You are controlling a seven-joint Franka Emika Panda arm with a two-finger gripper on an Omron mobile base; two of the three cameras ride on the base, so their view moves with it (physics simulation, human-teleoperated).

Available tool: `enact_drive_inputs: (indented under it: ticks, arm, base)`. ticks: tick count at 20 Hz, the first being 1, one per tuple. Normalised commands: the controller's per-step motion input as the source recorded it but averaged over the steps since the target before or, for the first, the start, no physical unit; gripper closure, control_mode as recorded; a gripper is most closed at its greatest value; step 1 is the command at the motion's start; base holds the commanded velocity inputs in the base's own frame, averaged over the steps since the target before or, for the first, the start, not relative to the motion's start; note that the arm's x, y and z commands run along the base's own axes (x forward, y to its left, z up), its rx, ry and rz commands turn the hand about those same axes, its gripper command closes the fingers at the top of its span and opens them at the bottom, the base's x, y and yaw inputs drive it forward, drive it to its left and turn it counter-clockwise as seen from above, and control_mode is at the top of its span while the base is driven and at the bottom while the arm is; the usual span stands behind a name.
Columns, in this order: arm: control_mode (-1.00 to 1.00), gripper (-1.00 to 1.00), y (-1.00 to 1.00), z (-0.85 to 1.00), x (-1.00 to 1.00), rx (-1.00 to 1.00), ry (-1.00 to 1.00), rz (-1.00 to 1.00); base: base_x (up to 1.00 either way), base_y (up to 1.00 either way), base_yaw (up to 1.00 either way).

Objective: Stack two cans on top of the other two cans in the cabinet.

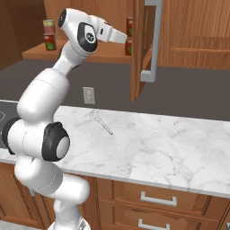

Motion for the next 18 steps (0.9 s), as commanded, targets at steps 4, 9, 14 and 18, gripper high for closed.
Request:
enact_drive_inputs:
  ticks: [4,9,14,18]
  arm:
    - [-1.0,-1.0,0.41,-0.14,-0.76,0.0,0.0,0.03]
    - [-1.0,-1.0,0.42,-0.1,-0.87,0.0,0.0,0.14]
    - [-1.0,-1.0,0.4,-0.16,-0.89,0.0,0.02,0.18]
    - [-1.0,-1.0,0.36,-0.21,-0.92,0.03,0.05,0.16]
  base:
    - [0.0,0.0,0.0]
    - [0.0,0.0,0.0]
    - [0.0,0.0,0.0]
    - [0.0,0.0,0.0]
